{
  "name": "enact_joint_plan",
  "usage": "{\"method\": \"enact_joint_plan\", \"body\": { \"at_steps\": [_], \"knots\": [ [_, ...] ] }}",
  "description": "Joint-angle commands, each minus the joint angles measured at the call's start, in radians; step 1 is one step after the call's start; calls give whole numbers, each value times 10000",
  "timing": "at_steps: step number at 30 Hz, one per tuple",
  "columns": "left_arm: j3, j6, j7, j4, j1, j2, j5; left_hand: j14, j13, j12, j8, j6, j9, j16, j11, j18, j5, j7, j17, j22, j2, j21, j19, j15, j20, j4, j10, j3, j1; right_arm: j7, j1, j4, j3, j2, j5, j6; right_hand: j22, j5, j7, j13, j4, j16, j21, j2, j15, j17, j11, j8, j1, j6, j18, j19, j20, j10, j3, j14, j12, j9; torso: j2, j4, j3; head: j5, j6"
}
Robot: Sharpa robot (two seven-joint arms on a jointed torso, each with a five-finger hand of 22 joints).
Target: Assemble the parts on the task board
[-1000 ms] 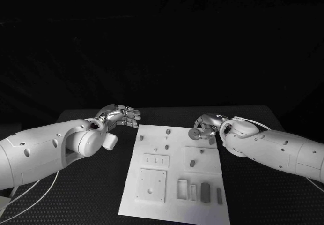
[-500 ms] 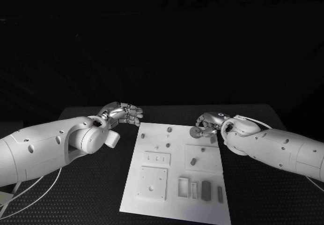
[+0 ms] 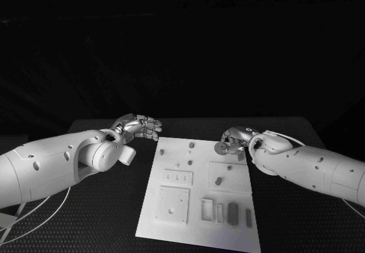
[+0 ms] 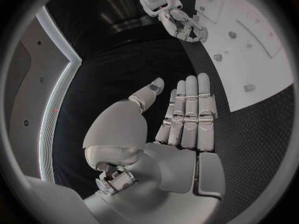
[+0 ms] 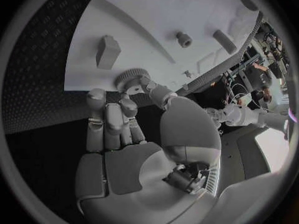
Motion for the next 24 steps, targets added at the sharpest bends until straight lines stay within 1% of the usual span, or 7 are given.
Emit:
{"method": "enact_joint_plan", "body": {
  "at_steps": [1, 2, 4, 7, 12, 17, 24],
  "knots": [
    [8, 151, 100, 26, 11, 14, -35, 68, 11, -35, -57, 15, -15, -40, 4, 104, 49, 38, 14, 15, -5, -65, -1, 29, -85, -53, 42, -15, -113, 80, -74, -82, -42, 61, -98, 291, 182, 1, 109, -22, -98, 41, -12, 137, -47, -6, -7, 73, 10, 253, 694, -24, -42, -98, -22, -33, 75, 18, 4, -4, -4, 15, -33],
    [8, 148, 100, 29, 11, 14, -38, 68, 11, -35, -57, 15, -15, -41, 4, 104, 48, 38, 14, 15, -5, -66, -1, 29, -85, -53, 42, -15, -113, 90, -77, -118, -46, 77, -105, 311, 182, 0, 105, -25, -108, 42, -11, 146, -50, -9, -9, 76, 8, 259, 694, -25, -41, -97, -26, -34, 76, 19, 6, -3, -3, 16, -36],
    [8, 154, 97, 30, 11, 13, -41, 68, 11, -36, -58, 15, -15, -43, 4, 105, 49, 38, 17, 16, -4, -66, -1, 29, -85, -53, 43, -15, -112, 95, -82, -213, -61, 116, -136, 356, 181, 2, 84, -45, -181, 44, -9, 314, -71, -35, -31, 108, 19, 308, 694, -37, -38, -88, -28, -45, 78, 28, 6, 6, -3, 19, -31],
    [8, 142, 90, 57, 11, -14, -63, 69, 12, -38, -59, 14, -16, -45, 4, 105, 49, 39, 20, 17, -3, -67, -1, 29, -85, -54, 44, -14, -110, 55, -93, -263, -92, 145, -464, 328, 182, 1, 71, -63, -291, 47, -6, 420, -86, -58, -45, 117, 29, 320, 694, -51, -34, -88, -44, -58, 79, 27, 9, 16, -5, -5, -24],
    [8, 131, 84, 78, 11, -54, -86, 71, 14, -41, -60, 14, -17, -50, 4, 105, 49, 39, 25, 18, -3, -69, 0, 28, -85, -56, 45, -14, -107, 30, -146, -294, -168, 187, -886, 325, 180, 1, 63, -91, -561, 55, 1, 369, -92, -87, -51, 129, 98, 336, 694, -67, -31, -88, -62, -69, 87, 19, 11, 2, -6, -6, -45],
    [8, 130, 83, 91, 11, -65, -94, 72, 15, -44, -61, 13, -18, -54, 3, 106, 49, 39, 30, 20, -5, -70, 0, 28, -86, -59, 47, -14, -104, 19, -204, -321, -189, 212, -1133, 332, 176, 0, 43, -106, -662, 57, 3, 350, -105, -111, -68, 174, 127, 413, 694, -67, -27, -78, -55, -74, 93, 33, -3, -14, -3, 17, -61],
    [8, 133, 77, 105, 12, -77, -113, 74, 18, -48, -62, 14, -19, -61, 2, 106, 49, 40, 38, 22, -5, -72, 0, 28, -86, -61, 51, -13, -100, -37, -281, -306, -224, 230, -1399, 476, 170, 1, -21, -138, -791, 55, 1, 391, -153, -143, -127, 279, 168, 596, 694, -70, -15, -55, -20, -77, 97, 69, -10, -6, -4, -7, -75]
  ]
}}
